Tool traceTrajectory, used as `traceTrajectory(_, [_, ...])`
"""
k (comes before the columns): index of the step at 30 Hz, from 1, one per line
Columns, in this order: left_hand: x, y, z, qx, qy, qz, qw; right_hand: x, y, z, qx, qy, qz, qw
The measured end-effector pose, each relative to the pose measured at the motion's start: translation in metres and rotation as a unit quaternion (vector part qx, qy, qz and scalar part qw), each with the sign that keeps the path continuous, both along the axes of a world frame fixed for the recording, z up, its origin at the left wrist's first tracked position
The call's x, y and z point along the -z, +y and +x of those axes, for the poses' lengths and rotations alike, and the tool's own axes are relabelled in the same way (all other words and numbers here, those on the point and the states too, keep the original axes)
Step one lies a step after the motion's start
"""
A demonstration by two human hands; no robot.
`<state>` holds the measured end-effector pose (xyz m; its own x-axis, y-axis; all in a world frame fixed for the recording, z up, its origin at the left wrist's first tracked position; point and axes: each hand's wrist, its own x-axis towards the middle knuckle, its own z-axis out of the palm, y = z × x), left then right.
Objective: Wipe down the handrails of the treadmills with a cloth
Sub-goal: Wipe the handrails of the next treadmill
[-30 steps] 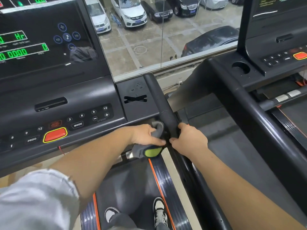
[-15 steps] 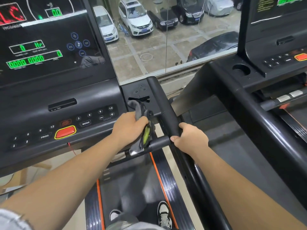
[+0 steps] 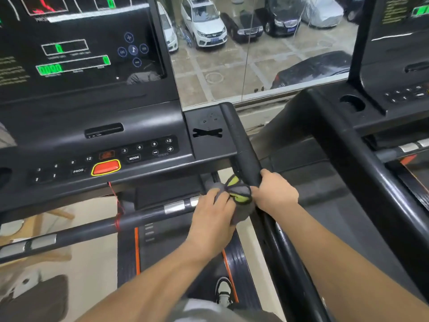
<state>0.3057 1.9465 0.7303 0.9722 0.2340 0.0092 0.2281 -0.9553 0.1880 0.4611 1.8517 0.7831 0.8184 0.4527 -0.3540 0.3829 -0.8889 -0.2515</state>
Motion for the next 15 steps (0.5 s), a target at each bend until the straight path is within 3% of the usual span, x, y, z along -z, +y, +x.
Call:
traceTrajectory(2, [-0.006, -0.013, -0.031, -0.005, 0.073, -0.06, 0.996, 0.0, 0.004, -0.007, -0.036, -0.053, -0.013, 0.998])
traceTrajectory(4, [0.003, -0.02, -0.063, -0.079, 0.155, -0.17, 0.97, -0.001, 0.012, -0.016, -0.076, -0.085, 0.035, 0.993])
traceTrajectory(6, [0.015, -0.015, -0.085, -0.151, 0.165, -0.235, 0.946, 0.001, 0.021, -0.024, -0.13, -0.091, 0.093, 0.983])
traceTrajectory(11, [-0.008, 0.013, -0.087, -0.193, 0.022, -0.241, 0.951, 0.0, 0.046, -0.035, -0.184, 0.025, 0.089, 0.979])
traceTrajectory(15, [-0.043, 0.035, -0.069, -0.2, -0.14, -0.141, 0.959, 0.003, 0.052, -0.039, -0.184, 0.022, 0.041, 0.982])
